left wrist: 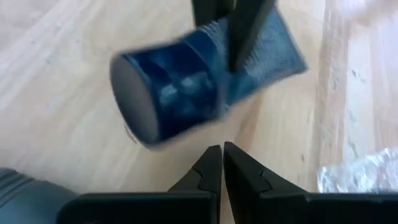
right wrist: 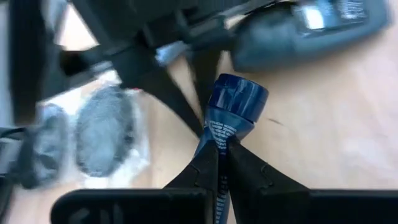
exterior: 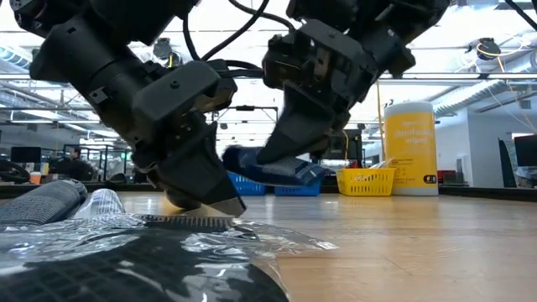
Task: Pick & Place Travel size toiletries
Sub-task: Put the blue shave cream into the left yellow bin
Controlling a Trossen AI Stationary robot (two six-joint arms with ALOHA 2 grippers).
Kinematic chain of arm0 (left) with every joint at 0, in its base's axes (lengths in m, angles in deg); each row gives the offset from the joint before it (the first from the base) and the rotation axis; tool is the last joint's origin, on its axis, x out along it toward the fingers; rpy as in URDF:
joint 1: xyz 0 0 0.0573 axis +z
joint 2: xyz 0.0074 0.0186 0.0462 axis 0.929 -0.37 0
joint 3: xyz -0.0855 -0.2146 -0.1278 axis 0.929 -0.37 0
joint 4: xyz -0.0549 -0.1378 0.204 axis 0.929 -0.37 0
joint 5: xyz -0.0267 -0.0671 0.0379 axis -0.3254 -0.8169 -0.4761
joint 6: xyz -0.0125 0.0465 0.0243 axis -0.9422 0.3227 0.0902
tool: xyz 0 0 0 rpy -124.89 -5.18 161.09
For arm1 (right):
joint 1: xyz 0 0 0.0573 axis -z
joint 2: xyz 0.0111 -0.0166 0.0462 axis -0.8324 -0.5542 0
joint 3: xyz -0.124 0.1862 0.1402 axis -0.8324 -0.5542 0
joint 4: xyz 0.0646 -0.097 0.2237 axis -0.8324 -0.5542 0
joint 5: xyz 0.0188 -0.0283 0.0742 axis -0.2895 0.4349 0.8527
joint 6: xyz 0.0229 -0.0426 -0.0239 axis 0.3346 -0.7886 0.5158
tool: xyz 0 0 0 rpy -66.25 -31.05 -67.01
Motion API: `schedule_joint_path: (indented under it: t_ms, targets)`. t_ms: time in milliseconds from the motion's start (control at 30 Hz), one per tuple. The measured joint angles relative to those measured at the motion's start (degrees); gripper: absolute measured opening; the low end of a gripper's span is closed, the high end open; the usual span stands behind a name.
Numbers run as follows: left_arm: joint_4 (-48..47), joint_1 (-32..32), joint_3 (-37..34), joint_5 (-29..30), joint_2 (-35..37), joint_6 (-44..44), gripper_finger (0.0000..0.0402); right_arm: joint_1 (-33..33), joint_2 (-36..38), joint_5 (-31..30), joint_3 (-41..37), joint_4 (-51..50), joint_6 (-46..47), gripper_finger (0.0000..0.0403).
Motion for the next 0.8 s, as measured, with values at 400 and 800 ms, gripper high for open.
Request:
schedule_joint_path:
  t_ms: [400, 800]
  targets:
    - [-3.62, 1.09, -0.03, 6.03, 6.93, 2.15, 0.0027, 0.13, 5.77, -6.23, 0.02, -12.08, -2.85, 0.001]
    - [-12.78, 3.59, -0.02, 5.86, 15.81, 6.58, 0.0128, 0.03, 5.91, -6.06, 0.02, -11.31, -4.05, 0.001]
